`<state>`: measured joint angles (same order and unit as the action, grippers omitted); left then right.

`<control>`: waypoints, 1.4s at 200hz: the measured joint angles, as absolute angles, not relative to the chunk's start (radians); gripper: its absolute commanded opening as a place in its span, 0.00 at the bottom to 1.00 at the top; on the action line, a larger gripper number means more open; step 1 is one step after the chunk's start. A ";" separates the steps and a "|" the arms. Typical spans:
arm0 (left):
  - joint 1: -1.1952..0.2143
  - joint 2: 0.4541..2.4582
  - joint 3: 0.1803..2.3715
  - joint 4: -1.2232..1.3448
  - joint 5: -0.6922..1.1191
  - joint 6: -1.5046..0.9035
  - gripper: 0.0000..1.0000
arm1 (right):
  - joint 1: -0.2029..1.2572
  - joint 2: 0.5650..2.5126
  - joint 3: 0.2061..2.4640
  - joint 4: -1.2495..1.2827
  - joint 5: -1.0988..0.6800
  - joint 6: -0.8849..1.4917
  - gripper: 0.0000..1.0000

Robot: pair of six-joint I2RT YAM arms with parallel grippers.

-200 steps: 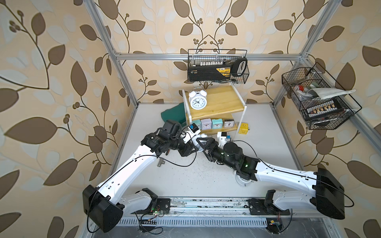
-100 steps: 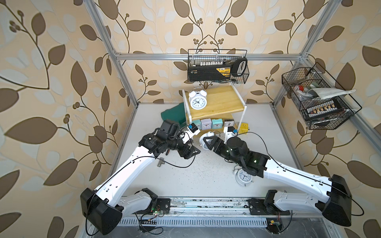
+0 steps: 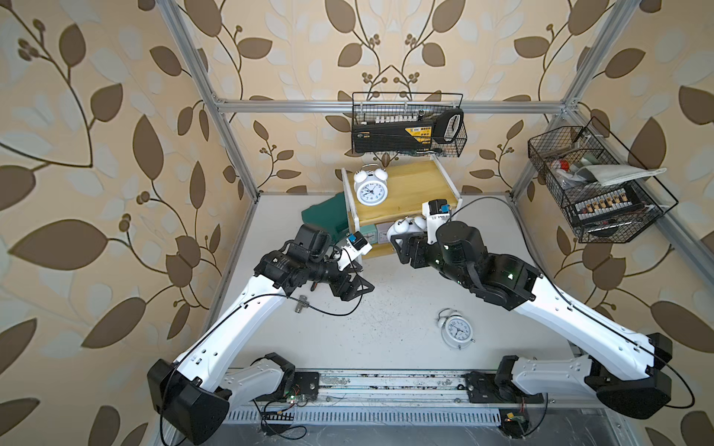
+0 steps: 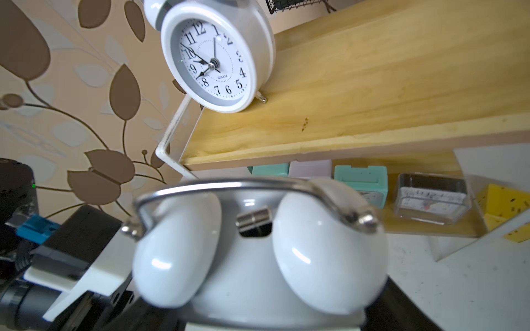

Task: Place the alarm clocks on the shelf by style
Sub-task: Place the alarm on the shelf.

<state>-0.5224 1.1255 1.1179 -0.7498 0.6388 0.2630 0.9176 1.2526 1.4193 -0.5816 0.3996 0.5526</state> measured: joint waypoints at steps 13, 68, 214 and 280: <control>-0.518 1.126 1.118 -0.750 0.641 0.264 0.79 | 0.912 1.276 1.470 -0.620 0.421 0.508 0.63; -0.504 1.118 1.118 -0.750 0.652 0.264 0.79 | 0.831 1.362 1.655 -0.729 0.438 0.421 0.63; -0.490 1.093 1.097 -0.750 0.664 0.265 0.79 | 0.662 1.733 2.157 -0.953 0.356 0.437 0.65; -0.490 1.093 1.092 -0.750 0.664 0.265 0.79 | 0.651 1.809 2.262 -0.992 0.332 0.453 0.66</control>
